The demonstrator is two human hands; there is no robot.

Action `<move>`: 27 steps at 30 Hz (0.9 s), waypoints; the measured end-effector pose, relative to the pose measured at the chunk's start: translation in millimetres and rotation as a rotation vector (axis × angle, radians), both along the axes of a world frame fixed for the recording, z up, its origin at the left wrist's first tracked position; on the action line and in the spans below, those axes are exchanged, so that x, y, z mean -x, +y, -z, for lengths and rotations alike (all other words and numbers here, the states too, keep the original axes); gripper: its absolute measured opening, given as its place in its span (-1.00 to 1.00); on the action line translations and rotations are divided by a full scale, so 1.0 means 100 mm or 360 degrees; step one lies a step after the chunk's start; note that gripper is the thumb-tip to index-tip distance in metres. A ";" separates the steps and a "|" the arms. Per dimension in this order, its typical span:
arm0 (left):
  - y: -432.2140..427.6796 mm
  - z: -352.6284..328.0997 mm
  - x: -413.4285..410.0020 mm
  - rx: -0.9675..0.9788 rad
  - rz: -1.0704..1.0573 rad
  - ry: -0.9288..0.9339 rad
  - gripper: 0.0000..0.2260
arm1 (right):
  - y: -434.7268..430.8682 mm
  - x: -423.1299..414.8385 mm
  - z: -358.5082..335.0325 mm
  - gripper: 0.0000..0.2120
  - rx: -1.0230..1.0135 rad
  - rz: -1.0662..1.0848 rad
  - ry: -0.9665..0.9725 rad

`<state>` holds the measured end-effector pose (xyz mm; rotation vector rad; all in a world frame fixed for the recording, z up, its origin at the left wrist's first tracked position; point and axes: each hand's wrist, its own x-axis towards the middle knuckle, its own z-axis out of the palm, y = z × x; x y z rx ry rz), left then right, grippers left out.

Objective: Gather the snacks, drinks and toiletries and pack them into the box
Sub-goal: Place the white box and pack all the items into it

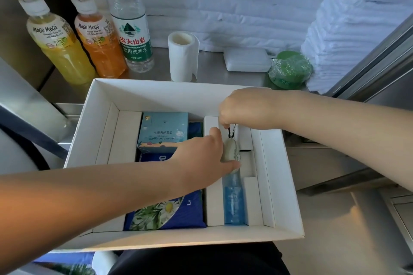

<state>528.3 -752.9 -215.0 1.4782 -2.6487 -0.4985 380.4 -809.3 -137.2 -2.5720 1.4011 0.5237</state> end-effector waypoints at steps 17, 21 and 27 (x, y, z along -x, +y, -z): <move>0.11 -0.05 -0.23 0.0566 0.0450 -0.0235 -0.51 | -0.06 -0.13 -0.01 -0.73 0.0036 -0.0816 0.0663; 0.10 -0.01 -0.16 0.0590 0.0553 -0.0264 -0.47 | -0.08 -0.16 0.00 -0.67 0.0124 -0.0902 0.0712; 0.08 0.06 -0.14 0.0653 0.0652 -0.0291 -0.51 | -0.11 -0.14 0.04 -0.64 0.0058 -0.0873 0.0605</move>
